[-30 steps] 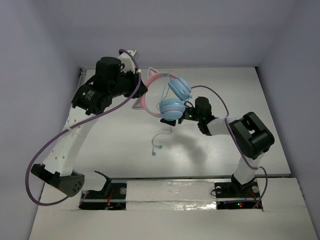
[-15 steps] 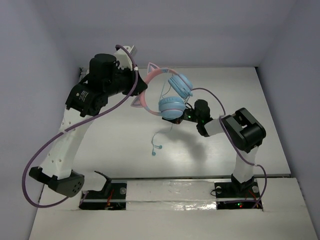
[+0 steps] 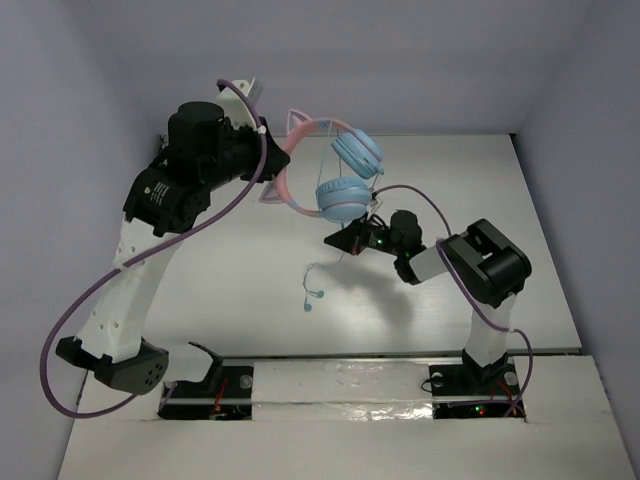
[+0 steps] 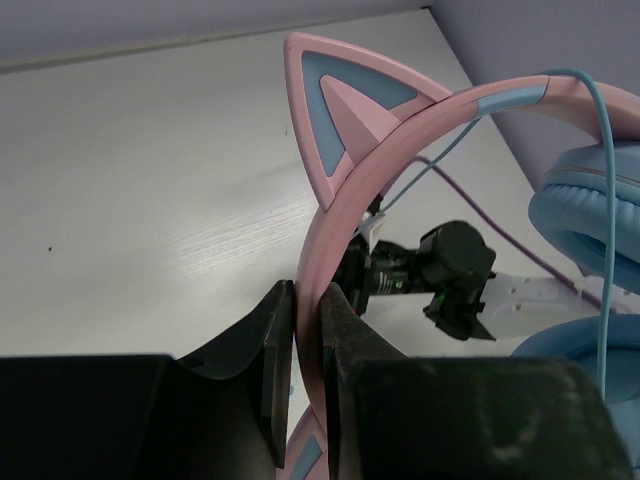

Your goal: Wrap the headphones

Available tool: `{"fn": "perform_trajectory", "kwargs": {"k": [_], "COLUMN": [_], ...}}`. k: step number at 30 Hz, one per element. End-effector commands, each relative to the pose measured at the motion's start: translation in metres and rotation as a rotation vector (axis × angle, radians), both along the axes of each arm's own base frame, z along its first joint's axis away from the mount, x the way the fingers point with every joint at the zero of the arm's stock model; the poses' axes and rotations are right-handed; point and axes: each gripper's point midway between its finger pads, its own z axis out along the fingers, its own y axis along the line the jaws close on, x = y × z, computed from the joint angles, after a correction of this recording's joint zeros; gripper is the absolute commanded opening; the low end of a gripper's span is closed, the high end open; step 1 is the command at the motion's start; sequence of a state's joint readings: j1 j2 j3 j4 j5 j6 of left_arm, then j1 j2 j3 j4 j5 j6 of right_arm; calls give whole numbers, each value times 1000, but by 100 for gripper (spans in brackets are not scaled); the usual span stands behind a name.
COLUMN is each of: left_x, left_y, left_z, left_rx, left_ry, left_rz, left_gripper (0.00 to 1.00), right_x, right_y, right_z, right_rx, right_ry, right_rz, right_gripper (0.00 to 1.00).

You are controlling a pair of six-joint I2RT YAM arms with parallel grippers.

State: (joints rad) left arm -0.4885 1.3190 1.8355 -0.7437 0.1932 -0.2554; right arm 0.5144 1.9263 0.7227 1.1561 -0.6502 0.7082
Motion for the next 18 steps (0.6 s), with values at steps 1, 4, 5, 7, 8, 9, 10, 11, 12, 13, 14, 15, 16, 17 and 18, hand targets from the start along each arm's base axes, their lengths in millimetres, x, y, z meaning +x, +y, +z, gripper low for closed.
{"fn": "perform_trajectory", "kwargs": {"k": [1, 4, 5, 7, 8, 9, 10, 11, 12, 13, 14, 15, 16, 17, 18], "left_x": [8, 31, 37, 55, 61, 68, 78, 83, 90, 98, 102, 109, 115, 119, 123], "left_y": [1, 13, 13, 24, 27, 34, 38, 40, 48, 48, 51, 62, 62, 63, 66], "left_z": [72, 72, 66, 63, 62, 60, 56, 54, 51, 44, 40, 35, 29, 19, 12], "left_rx": [-188, -185, -181, -170, -165, -152, -139, -130, -113, -94, -80, -53, -42, -22, -4], "left_ry": [-180, -204, -196, -211, -215, -221, -221, -221, -226, -219, -217, -221, -218, -207, -204], "left_rz": [62, 191, 209, 312, 340, 394, 428, 444, 489, 510, 533, 586, 604, 617, 639], "left_gripper": [0, 0, 0, 0, 0, 0, 0, 0, 0, 0, 0, 0, 0, 0, 0], "right_x": [-14, -33, -41, -51, -54, -64, -70, -72, -82, -86, -90, -96, -106, -107, -112], "right_y": [20, 34, 41, 44, 45, 50, 50, 50, 52, 53, 53, 53, 58, 60, 61], "right_z": [26, 30, 38, 39, 47, 48, 47, 50, 56, 58, 58, 61, 63, 65, 61], "right_rx": [50, 42, 49, 33, 39, 34, 26, 24, 23, 15, 3, -16, -29, -40, -65], "right_ry": [-88, -90, -107, -106, -122, -118, -116, -117, -121, -131, -127, -119, -130, -131, -113], "right_rz": [47, 84, 97, 107, 96, 111, 113, 98, 107, 109, 97, 97, 113, 104, 107], "right_gripper": [0, 0, 0, 0, 0, 0, 0, 0, 0, 0, 0, 0, 0, 0, 0]}}
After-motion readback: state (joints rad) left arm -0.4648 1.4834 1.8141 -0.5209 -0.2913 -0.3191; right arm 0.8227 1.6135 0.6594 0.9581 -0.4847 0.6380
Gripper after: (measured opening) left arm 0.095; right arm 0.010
